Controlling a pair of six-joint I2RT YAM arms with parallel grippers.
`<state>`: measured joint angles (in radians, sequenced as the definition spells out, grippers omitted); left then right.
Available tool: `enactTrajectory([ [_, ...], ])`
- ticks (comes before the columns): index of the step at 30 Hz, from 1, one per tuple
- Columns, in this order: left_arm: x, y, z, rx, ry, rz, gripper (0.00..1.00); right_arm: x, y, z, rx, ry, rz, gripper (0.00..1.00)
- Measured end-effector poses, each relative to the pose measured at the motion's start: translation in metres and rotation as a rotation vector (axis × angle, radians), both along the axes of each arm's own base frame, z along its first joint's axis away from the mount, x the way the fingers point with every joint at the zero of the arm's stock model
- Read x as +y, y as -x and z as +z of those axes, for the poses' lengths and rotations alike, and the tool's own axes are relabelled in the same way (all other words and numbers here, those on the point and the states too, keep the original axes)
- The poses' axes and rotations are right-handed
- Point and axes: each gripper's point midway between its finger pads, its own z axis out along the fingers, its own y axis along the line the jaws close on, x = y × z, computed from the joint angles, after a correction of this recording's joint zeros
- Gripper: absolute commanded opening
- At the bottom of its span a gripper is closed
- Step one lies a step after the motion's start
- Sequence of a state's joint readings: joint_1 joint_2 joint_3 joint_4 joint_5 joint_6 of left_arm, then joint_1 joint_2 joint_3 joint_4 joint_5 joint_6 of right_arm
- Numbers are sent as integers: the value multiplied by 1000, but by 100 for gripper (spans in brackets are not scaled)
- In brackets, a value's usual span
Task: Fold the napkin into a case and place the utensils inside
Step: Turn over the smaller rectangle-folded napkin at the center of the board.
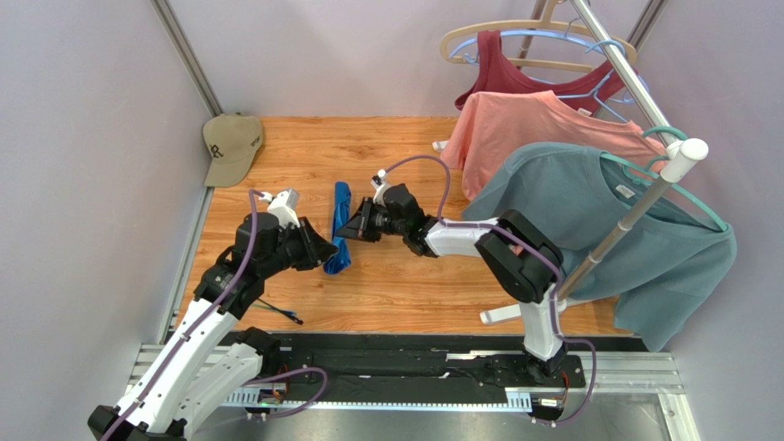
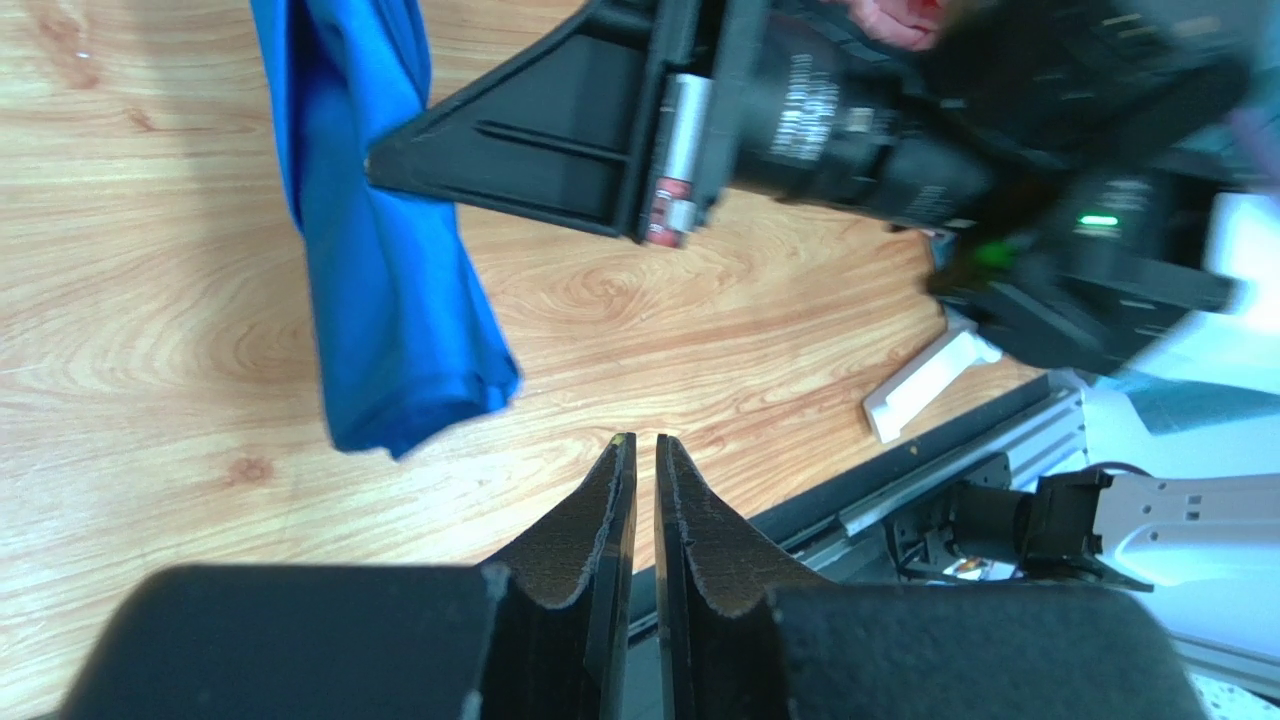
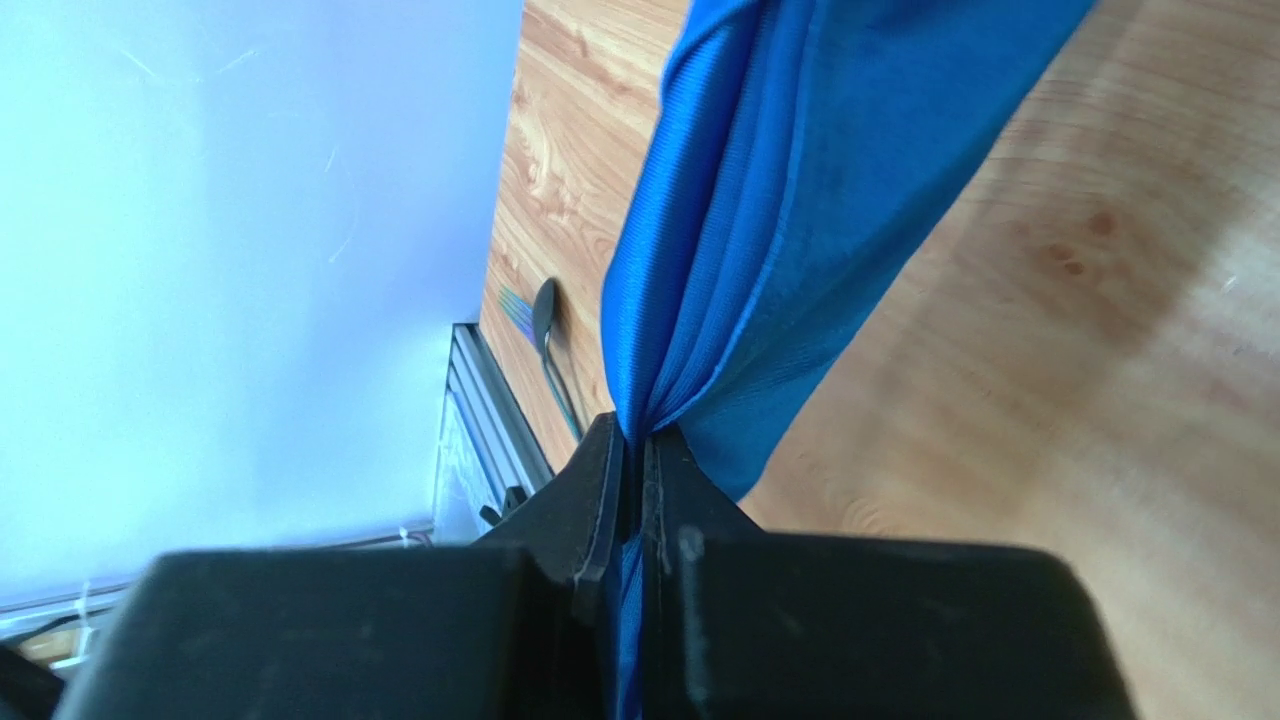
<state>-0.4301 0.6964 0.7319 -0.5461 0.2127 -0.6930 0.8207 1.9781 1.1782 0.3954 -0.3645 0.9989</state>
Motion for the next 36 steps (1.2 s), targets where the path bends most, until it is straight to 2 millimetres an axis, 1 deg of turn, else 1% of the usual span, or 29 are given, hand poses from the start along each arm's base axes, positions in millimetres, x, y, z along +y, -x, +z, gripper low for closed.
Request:
enactTrajectory([
  [2, 2, 0, 0, 0, -7, 6, 17, 2, -3, -17, 26, -39, 0, 0],
  [4, 4, -1, 0, -1, -15, 11, 17, 4, -1, -33, 47, -68, 7, 0],
  [7, 5, -1, 1, -7, -22, 12, 17, 4, 5, -46, 62, -120, 23, 0],
  [9, 5, -2, 0, -5, -25, 12, 18, 3, 9, -47, 56, -154, 30, 0],
  [14, 5, -5, -4, 12, -34, 15, 18, -6, 18, -42, 23, -225, 37, 0],
  [18, 3, -8, -6, 18, -34, 14, 18, -19, 24, -48, 32, -243, 25, 5],
  [24, -1, -15, -10, 20, -32, 10, 18, -39, 25, -57, 51, -259, -2, 16],
  [25, -2, -17, -11, 21, -32, 9, 18, -41, 25, -59, 55, -259, -5, 23],
  [26, -3, -18, -13, 24, -32, 7, 18, -45, 26, -61, 57, -256, -8, 26],
  [27, -4, -20, -16, 29, -34, 7, 18, -48, 27, -64, 62, -250, -13, 29],
  [30, -7, -25, -26, 52, -38, 2, 19, -60, 30, -76, 83, -220, -31, 42],
  [32, -10, -29, -35, 68, -41, -5, 18, -69, 33, -83, 100, -189, -43, 44],
  [33, -12, -31, -39, 78, -41, -10, 17, -73, 34, -84, 107, -178, -48, 51],
  [34, -15, -34, -43, 86, -41, -19, 14, -77, 34, -83, 103, -164, -54, 54],
  [36, -21, -38, -53, 112, -44, -44, 13, -85, 39, -82, 98, -117, -56, 59],
])
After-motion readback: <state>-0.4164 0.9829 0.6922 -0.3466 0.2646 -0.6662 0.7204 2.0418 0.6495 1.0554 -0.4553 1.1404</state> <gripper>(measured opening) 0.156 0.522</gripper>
